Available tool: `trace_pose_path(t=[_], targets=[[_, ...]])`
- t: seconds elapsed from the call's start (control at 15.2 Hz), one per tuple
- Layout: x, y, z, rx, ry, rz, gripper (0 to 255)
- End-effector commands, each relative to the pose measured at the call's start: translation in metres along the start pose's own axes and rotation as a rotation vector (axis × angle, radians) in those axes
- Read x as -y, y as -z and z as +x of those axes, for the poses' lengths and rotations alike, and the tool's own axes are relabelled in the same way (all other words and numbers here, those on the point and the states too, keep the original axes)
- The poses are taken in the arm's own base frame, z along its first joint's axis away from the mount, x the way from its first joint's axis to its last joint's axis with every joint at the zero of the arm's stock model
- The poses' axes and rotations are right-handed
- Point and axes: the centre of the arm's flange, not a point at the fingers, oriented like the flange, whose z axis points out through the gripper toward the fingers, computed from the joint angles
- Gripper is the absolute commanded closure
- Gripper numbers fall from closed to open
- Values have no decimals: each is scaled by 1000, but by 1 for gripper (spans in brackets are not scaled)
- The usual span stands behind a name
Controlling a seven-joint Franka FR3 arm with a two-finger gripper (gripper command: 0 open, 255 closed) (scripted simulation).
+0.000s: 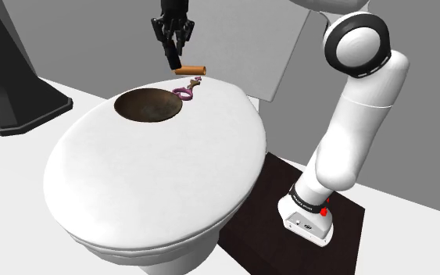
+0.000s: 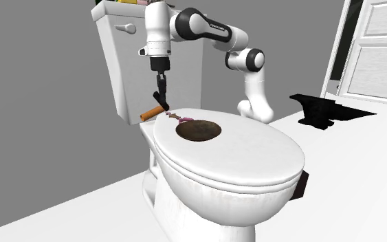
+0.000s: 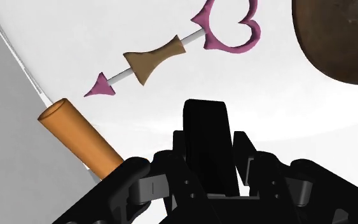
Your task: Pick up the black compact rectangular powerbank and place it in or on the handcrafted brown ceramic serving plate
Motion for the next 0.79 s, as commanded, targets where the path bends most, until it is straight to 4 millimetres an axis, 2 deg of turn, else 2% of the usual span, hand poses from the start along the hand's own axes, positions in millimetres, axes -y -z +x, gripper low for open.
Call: trace_pose_path(t=[0.0, 0.73], targets=[[23, 0, -16, 0, -1, 0, 255], [142, -5, -100, 0, -1, 0, 255]])
